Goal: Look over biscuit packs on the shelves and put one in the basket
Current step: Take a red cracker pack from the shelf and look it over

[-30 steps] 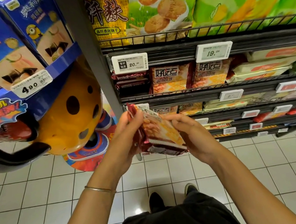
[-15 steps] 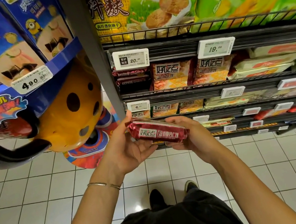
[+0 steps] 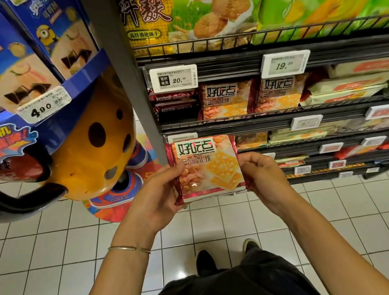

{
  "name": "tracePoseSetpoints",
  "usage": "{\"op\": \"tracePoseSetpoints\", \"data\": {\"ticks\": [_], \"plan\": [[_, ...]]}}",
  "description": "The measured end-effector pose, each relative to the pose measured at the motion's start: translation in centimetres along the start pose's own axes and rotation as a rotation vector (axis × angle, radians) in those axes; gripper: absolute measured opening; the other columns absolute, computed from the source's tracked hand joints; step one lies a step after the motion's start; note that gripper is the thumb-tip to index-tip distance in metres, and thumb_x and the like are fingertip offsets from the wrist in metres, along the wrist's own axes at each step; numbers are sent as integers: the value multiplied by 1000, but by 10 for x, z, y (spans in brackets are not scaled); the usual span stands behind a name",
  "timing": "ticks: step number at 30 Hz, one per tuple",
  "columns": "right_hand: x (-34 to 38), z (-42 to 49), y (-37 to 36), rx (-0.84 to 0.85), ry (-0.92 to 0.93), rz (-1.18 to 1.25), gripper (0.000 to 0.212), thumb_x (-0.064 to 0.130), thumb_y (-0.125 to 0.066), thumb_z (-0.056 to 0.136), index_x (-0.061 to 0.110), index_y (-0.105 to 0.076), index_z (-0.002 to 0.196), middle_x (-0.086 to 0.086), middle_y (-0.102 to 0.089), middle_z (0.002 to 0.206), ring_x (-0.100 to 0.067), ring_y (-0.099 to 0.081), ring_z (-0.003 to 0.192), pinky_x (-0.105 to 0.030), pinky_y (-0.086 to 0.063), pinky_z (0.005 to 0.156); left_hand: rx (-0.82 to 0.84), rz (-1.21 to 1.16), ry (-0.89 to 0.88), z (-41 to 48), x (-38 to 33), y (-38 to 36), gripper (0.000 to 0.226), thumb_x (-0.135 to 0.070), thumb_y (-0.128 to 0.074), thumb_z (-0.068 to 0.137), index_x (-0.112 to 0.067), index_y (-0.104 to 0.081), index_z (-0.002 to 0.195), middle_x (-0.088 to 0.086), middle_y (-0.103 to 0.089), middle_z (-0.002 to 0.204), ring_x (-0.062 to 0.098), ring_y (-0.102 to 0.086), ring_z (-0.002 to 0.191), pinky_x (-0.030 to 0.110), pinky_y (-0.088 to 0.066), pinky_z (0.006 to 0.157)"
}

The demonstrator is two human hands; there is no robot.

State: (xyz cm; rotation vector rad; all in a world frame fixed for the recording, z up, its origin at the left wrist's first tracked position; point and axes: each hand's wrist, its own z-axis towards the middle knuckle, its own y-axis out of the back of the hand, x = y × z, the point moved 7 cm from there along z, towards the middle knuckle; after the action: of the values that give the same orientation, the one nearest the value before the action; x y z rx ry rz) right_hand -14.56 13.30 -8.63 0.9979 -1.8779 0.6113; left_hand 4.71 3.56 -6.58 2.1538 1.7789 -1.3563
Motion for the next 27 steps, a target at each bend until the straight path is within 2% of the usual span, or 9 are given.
{"op": "tracePoseSetpoints", "data": {"ticks": [3,6,11,14,15,17,20,23,27], "plan": [[3,-1,4,-1,19,20,22,5,-51,104,13,-71,102,-8,-76,87,-20,-68,70,-30,-51,58,4,8,-5,1,0,-1,17,-26,-73,84,-26,-86,96,9,-78,120,27,-78,104,40,-62,87],[10,-1,5,70,51,112,19,13,-54,104,14,-68,117,-5,-78,100,-23,-75,87,-34,-58,65,-22,-63,58,2,4,3,24,-27,-71,86,-17,-85,104,12,-77,120,30,-78,101,42,-64,83],[23,-7,-3,253,45,275,57,44,-63,90,36,-50,145,1,-73,127,-20,-73,113,-38,-62,78,57,-184,190,-1,14,-1,39,-29,-75,83,-4,-80,113,20,-72,127,32,-72,102,35,-66,69],[26,-10,-10,254,35,172,58,57,-57,93,26,-58,142,-10,-69,134,-29,-67,122,-47,-61,89,120,-198,222,-2,22,-6,48,-39,-74,84,-6,-78,119,19,-72,121,29,-73,96,33,-64,73],[26,-11,-12,242,34,140,59,62,-53,95,21,-62,138,-14,-70,130,-31,-68,119,-46,-60,88,135,-233,243,-2,26,-8,54,-43,-73,84,-6,-77,123,21,-71,124,30,-75,96,33,-64,76],[27,-11,-14,200,26,105,58,69,-49,97,22,-71,124,-13,-76,114,-25,-74,99,-35,-60,73,160,-307,284,-2,31,-12,66,-52,-72,81,-4,-75,126,25,-70,129,32,-78,96,37,-65,75],[26,-9,-14,186,6,78,54,71,-47,94,29,-78,108,-5,-79,98,-17,-76,78,-26,-59,60,168,-201,257,0,35,-14,65,-60,-71,75,-10,-81,115,19,-74,125,23,-79,99,30,-56,89],[22,-9,-15,188,-10,72,55,74,-45,96,33,-79,104,-3,-79,98,-15,-76,78,-26,-59,62,178,-168,266,-1,38,-15,64,-58,-69,74,-13,-80,118,17,-76,122,21,-79,93,26,-62,75],[19,-7,-15,178,-38,129,54,65,-45,103,23,-74,121,-12,-77,115,-27,-77,93,-36,-59,76,200,-121,222,-2,35,-14,83,-68,-59,78,-22,-53,146,18,-74,126,24,-78,100,29,-64,65]]}}
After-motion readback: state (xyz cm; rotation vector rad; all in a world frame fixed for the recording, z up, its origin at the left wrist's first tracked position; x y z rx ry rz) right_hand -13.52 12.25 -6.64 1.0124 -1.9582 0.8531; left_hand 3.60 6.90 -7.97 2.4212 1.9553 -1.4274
